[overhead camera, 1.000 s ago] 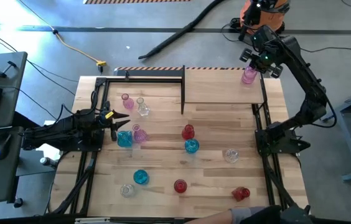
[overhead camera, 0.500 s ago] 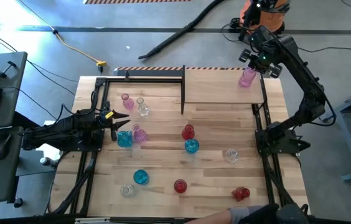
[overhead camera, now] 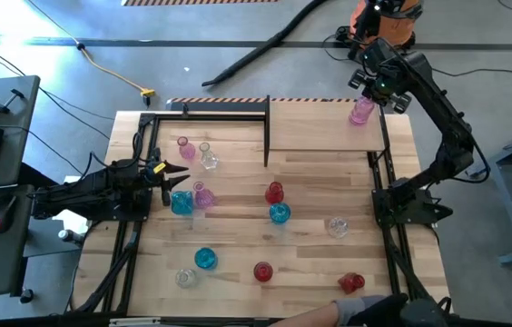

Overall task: Sort vases onto shelf
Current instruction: Put the bottom right purple vase on the shelf

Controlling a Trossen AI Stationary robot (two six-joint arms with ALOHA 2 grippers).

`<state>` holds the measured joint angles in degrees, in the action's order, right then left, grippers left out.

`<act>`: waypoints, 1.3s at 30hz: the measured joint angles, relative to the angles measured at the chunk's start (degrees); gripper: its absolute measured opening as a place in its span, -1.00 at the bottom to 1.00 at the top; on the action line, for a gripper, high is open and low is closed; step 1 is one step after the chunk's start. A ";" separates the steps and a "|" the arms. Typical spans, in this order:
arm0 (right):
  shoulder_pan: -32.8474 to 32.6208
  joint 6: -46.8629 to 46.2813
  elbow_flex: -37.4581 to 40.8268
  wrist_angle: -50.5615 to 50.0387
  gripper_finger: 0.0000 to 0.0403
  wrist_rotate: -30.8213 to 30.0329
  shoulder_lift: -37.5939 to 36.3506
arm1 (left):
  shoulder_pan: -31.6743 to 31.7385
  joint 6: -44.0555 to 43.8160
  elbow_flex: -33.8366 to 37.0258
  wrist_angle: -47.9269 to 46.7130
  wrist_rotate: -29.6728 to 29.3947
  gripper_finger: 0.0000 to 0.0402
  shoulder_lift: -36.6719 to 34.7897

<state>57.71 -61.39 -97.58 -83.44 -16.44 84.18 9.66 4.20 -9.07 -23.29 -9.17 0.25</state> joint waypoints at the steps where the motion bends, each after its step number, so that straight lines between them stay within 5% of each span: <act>1: -0.02 -0.12 0.00 0.15 -0.80 -0.22 0.00 | 0.01 -0.02 -0.01 0.01 0.01 -0.50 0.00; 39: -1.97 2.18 -1.15 1.13 -0.80 -2.63 -2.55 | 0.01 -0.04 0.00 0.00 0.02 -0.50 0.00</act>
<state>55.74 -59.21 -98.73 -82.31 -19.07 81.63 9.67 4.16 -9.07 -23.29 -9.15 0.25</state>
